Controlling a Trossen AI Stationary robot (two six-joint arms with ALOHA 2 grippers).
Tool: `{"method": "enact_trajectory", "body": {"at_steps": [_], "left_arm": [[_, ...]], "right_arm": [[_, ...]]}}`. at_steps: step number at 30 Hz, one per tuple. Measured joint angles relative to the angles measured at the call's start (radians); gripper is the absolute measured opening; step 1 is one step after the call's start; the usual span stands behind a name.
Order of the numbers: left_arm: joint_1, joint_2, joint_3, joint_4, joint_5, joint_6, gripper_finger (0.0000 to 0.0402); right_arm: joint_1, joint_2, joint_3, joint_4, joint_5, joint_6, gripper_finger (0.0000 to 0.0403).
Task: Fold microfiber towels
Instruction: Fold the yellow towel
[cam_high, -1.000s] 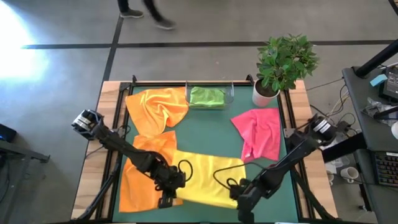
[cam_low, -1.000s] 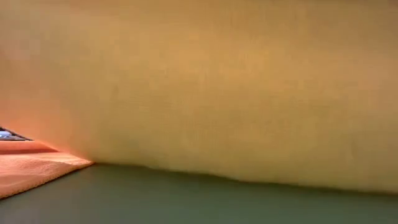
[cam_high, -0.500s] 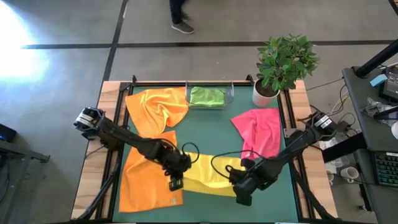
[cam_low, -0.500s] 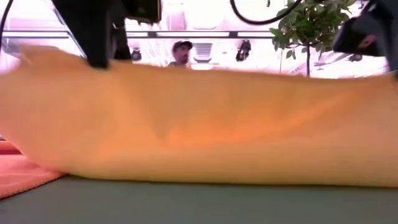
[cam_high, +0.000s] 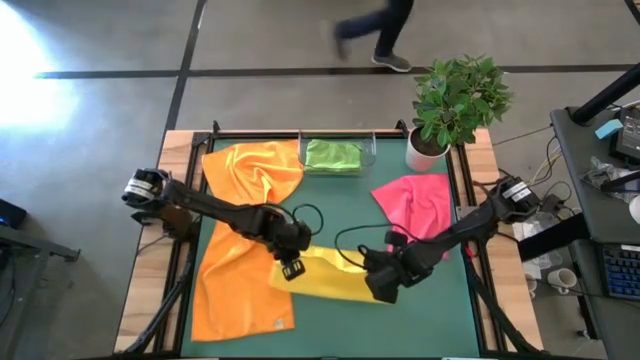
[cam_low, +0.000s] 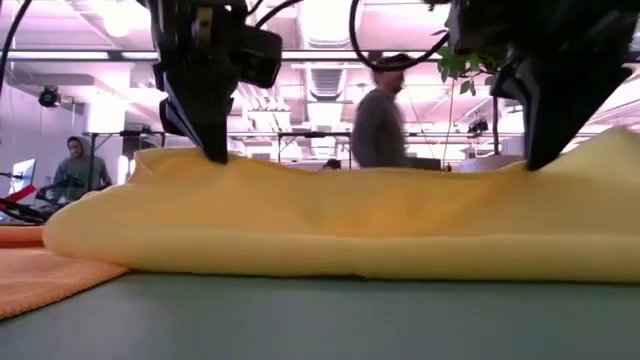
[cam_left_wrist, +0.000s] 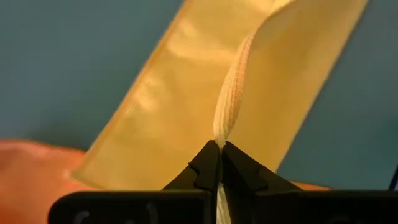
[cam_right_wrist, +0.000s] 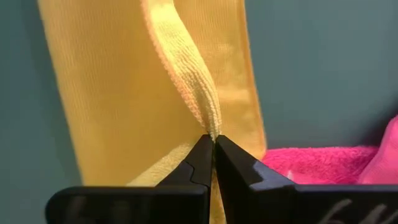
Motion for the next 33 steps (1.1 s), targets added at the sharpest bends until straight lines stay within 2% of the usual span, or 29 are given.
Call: {"method": "enact_trajectory", "body": {"at_steps": [9, 17, 22, 29, 33], "left_arm": [[0.05, 0.059, -0.002, 0.002, -0.017, -0.016, 0.0], [0.054, 0.074, -0.002, 0.002, -0.015, -0.018, 0.0], [0.054, 0.073, -0.002, 0.002, -0.014, -0.018, 0.0002], [0.054, 0.071, 0.013, -0.007, -0.013, -0.018, 0.0055], [0.058, 0.07, 0.043, -0.08, -0.013, -0.017, 0.0094]], "right_arm": [[-0.058, 0.0, -0.059, 0.002, -0.022, -0.055, 0.0008], [-0.06, 0.0, -0.068, 0.031, -0.018, -0.117, 0.0009], [-0.074, 0.0, -0.068, 0.031, -0.019, -0.122, 0.0029], [-0.087, -0.006, -0.065, 0.031, -0.018, -0.149, 0.008], [-0.09, -0.038, -0.065, 0.021, -0.018, -0.154, 0.0104]]}}
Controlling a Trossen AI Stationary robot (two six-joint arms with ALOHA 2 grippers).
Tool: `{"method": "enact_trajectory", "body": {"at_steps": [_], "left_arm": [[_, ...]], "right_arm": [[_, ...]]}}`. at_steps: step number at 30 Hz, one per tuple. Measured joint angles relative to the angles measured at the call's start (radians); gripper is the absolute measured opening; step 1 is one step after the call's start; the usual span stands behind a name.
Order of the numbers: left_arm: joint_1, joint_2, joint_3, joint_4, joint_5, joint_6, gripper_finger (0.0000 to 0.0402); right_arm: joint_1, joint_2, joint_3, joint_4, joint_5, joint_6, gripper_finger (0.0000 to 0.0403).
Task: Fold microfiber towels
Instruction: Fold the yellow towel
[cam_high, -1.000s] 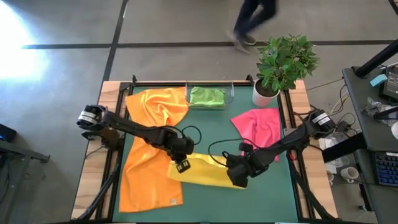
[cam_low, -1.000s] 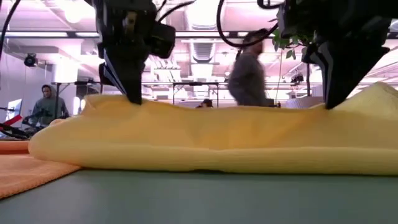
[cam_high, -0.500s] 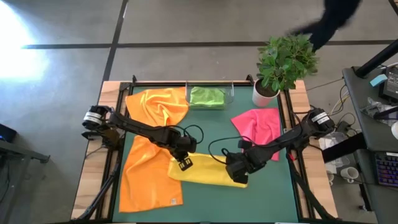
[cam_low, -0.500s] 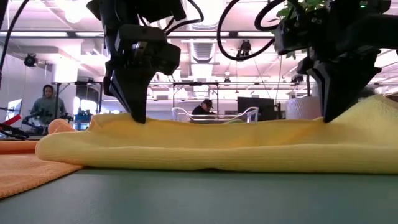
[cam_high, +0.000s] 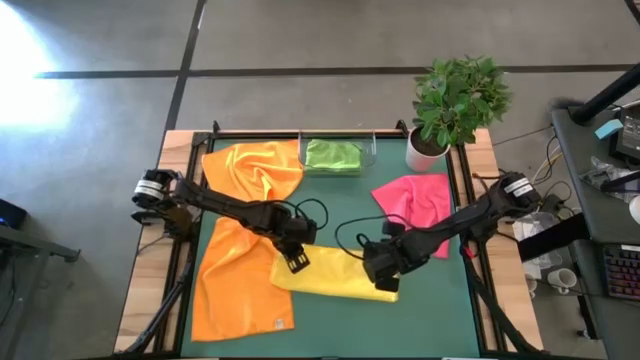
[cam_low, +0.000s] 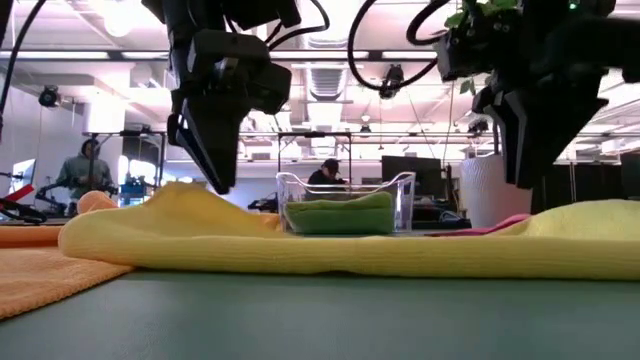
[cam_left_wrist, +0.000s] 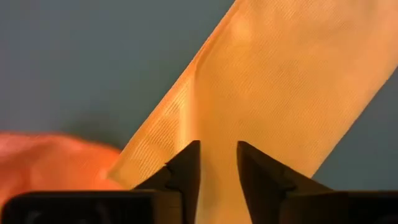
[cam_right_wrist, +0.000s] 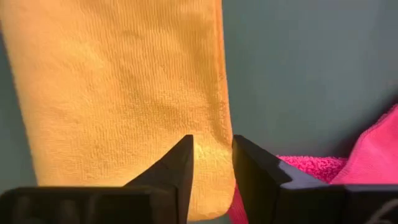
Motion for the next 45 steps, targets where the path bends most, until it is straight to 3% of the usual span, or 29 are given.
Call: {"method": "enact_trajectory", "body": {"at_steps": [8, 12, 17, 22, 26, 33, 45], "left_arm": [[-0.002, -0.048, 0.088, -0.153, 0.011, 0.008, 0.012], [-0.056, -0.075, 0.077, -0.043, 0.03, -0.019, 0.012], [-0.127, -0.044, 0.014, 0.181, 0.02, -0.027, 0.012], [-0.151, 0.015, -0.028, 0.236, 0.017, -0.028, 0.0117], [-0.153, 0.064, -0.042, 0.234, 0.017, -0.022, 0.0087], [-0.147, 0.124, -0.041, 0.265, -0.035, 0.008, 0.0006], [-0.058, 0.183, -0.038, 0.28, -0.099, 0.141, 0.0001]], "right_arm": [[-0.012, -0.141, -0.007, -0.009, -0.005, -0.005, 0.0122], [-0.024, -0.201, -0.049, 0.041, -0.086, 0.012, 0.0114], [-0.029, -0.231, -0.163, 0.246, -0.18, 0.082, 0.0091], [-0.028, -0.207, -0.253, 0.369, -0.222, 0.164, 0.0048], [-0.028, -0.175, -0.296, 0.414, -0.219, 0.188, 0.0013], [-0.028, -0.098, -0.32, 0.465, -0.212, 0.187, 0.0009], [0.001, 0.004, -0.317, 0.543, -0.23, 0.253, 0.0008]]}}
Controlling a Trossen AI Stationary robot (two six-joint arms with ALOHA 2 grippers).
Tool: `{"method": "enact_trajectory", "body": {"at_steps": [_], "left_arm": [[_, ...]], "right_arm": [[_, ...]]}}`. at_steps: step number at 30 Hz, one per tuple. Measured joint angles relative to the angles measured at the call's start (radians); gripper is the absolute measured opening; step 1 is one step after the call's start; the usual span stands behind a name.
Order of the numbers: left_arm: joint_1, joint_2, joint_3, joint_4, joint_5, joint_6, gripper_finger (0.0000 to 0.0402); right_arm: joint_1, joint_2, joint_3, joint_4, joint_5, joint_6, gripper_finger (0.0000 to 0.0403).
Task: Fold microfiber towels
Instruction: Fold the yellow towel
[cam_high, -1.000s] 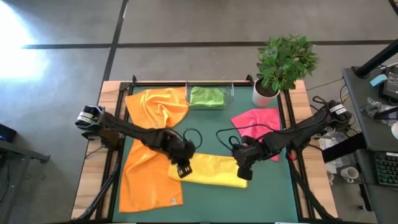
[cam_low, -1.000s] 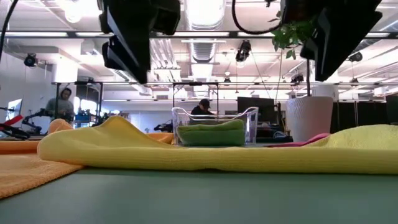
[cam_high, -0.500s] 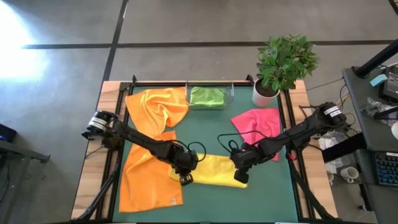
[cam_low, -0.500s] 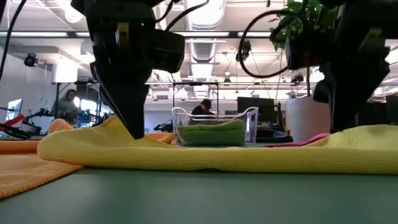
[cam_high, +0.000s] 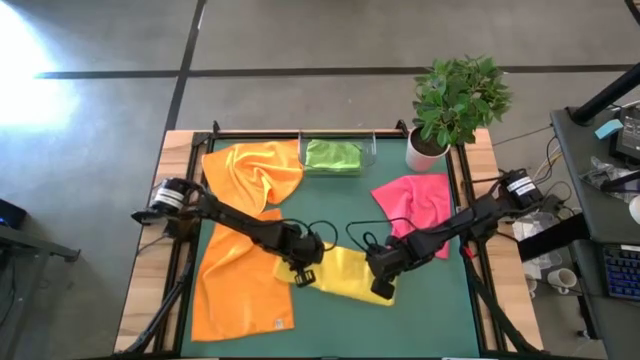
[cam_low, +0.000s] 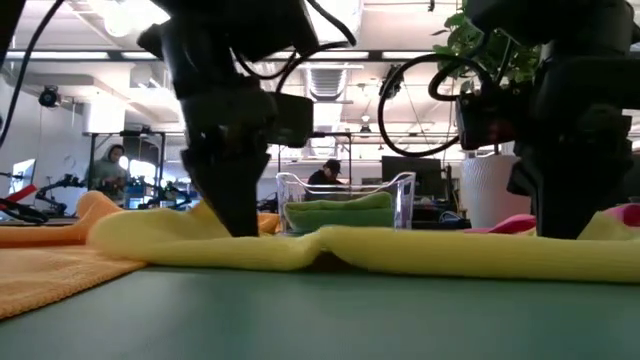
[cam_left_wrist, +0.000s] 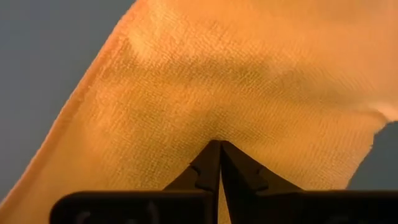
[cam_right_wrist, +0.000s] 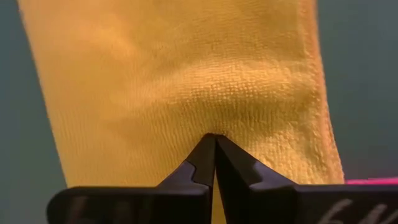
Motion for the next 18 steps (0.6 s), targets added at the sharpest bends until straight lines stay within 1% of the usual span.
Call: {"method": "enact_trajectory", "body": {"at_steps": [2, 7, 9, 11, 13, 16, 18], "left_arm": [[0.028, 0.0, 0.0, -0.001, -0.031, 0.071, 0.0], [0.116, -0.003, 0.001, -0.01, -0.159, 0.265, 0.0], [0.154, -0.002, 0.006, -0.006, -0.174, 0.357, 0.0], [0.188, -0.002, 0.011, -0.001, -0.175, 0.413, 0.0], [0.215, -0.002, 0.021, 0.002, -0.175, 0.423, 0.0], [0.233, -0.019, 0.036, -0.001, -0.169, 0.368, 0.0], [0.23, -0.046, 0.042, -0.001, -0.123, 0.319, 0.0]], "right_arm": [[0.011, 0.001, 0.0, 0.017, -0.004, 0.027, 0.0008], [0.024, 0.005, -0.002, 0.076, -0.018, 0.07, 0.0008], [0.024, 0.01, -0.002, 0.117, -0.019, 0.07, 0.0008], [0.024, 0.011, -0.005, 0.16, -0.042, 0.066, 0.0008], [0.025, 0.01, -0.004, 0.208, -0.052, 0.068, 0.0008], [0.028, -0.003, -0.004, 0.21, -0.047, 0.101, 0.0008], [0.032, -0.019, -0.004, 0.208, -0.039, 0.124, 0.0008]]}}
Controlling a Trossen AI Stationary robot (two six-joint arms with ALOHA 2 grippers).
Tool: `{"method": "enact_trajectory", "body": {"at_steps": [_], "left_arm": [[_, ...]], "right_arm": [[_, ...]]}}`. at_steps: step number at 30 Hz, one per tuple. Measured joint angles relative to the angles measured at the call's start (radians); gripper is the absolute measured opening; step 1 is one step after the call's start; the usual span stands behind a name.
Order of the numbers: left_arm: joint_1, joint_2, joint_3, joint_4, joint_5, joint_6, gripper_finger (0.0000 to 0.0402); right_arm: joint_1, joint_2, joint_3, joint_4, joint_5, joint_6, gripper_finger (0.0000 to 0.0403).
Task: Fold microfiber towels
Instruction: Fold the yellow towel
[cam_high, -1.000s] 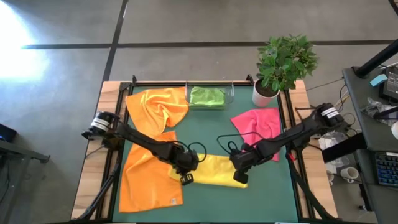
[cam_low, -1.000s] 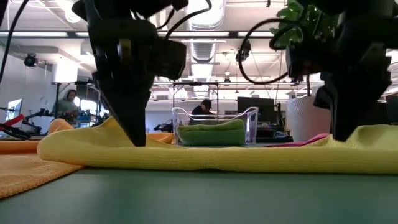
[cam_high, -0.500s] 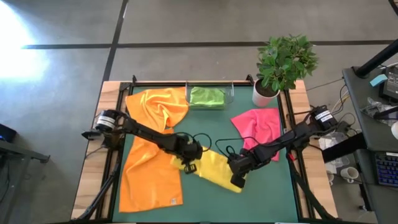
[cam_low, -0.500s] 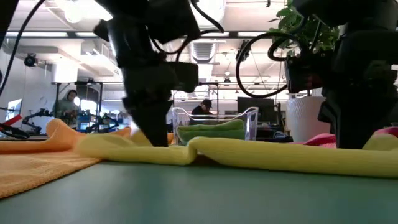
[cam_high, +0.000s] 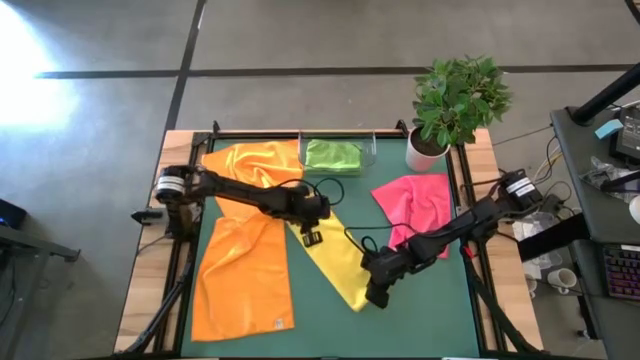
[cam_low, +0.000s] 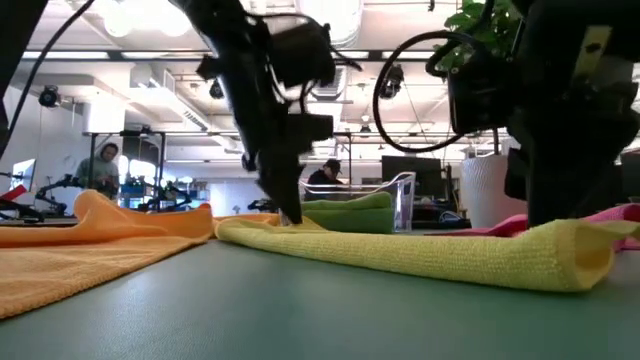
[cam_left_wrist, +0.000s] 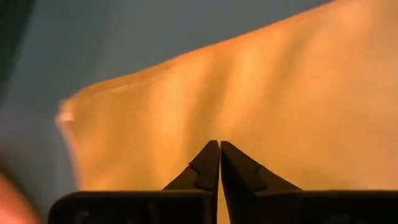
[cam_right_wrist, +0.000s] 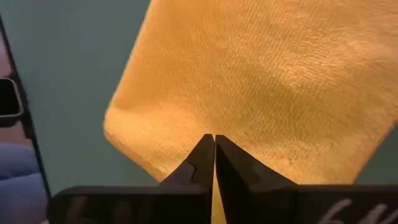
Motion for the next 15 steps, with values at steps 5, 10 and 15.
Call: {"method": "enact_trajectory", "body": {"at_steps": [5, 10, 15], "left_arm": [[-0.06, -0.075, 0.008, 0.047, 0.111, -0.157, 0.0], [-0.189, -0.099, 0.003, 0.174, 0.117, -0.224, 0.0], [-0.31, -0.071, 0.0, 0.36, 0.058, -0.224, 0.0]], "right_arm": [[0.025, -0.064, 0.0, -0.015, 0.045, 0.022, 0.0008], [0.062, -0.147, 0.0, -0.081, 0.191, 0.064, 0.0008], [0.104, -0.229, 0.001, -0.169, 0.297, 0.113, 0.0008]]}}
